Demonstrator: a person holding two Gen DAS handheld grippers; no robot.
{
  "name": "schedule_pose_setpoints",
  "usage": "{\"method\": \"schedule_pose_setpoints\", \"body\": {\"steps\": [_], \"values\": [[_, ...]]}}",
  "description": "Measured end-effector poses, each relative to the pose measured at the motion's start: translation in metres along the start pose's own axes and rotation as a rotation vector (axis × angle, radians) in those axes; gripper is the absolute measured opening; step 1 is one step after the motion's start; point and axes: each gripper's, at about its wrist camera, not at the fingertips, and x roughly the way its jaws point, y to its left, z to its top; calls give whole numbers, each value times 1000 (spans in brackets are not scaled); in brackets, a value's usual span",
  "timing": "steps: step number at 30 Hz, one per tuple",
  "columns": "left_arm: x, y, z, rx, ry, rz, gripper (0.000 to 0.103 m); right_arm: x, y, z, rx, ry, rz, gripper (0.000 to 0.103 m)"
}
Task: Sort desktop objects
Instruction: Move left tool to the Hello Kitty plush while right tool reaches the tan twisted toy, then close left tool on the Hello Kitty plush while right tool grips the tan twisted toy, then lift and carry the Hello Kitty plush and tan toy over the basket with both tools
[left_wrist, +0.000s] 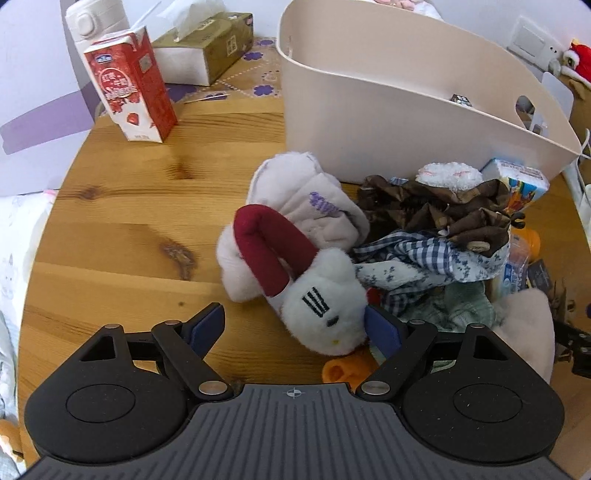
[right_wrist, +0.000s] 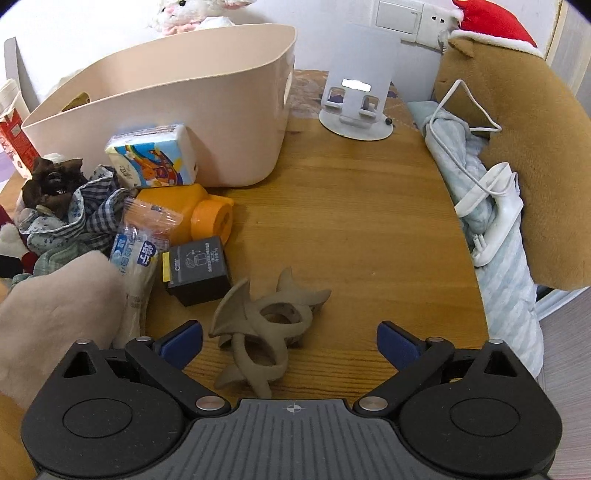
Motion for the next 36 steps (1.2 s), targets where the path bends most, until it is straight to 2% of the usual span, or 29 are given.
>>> {"method": "schedule_pose_setpoints", "body": {"steps": [2, 4, 7, 8, 9, 10, 11, 12, 17, 26, 36], "values": [[2, -2, 1, -2, 6, -7, 84, 2, 2, 1, -9, 12, -1, 91], [3, 0, 2, -11, 7, -23, 77, 3, 3, 1, -15, 20, 3, 87], [4, 0, 2, -10, 13, -42, 59, 5, 2, 1, -12, 33, 14, 77], [4, 0, 2, 0, 10, -38, 49, 5, 1, 1, -6, 31, 25, 76], [4, -2, 1, 15, -1, -24, 48, 5, 0, 0, -4, 28, 34, 75], [2, -3, -1, 28, -14, -12, 47, 5, 0, 0, -4, 23, 41, 69], [1, -4, -2, 39, -25, -6, 46, 4, 1, -1, -8, 21, 50, 58], [1, -4, -3, 42, -28, -5, 45, 3, 2, -1, -15, 23, 56, 53], [-1, -2, -7, 40, -26, -2, 42, 2, 2, -3, -19, 26, 57, 52], [-19, 5, -13, 44, -43, -11, 42, -24, -5, -4, -37, -35, 74, 52], [-52, 11, -3, 65, -125, -40, 42, -62, -14, 14, -57, -137, 84, 52]]}}
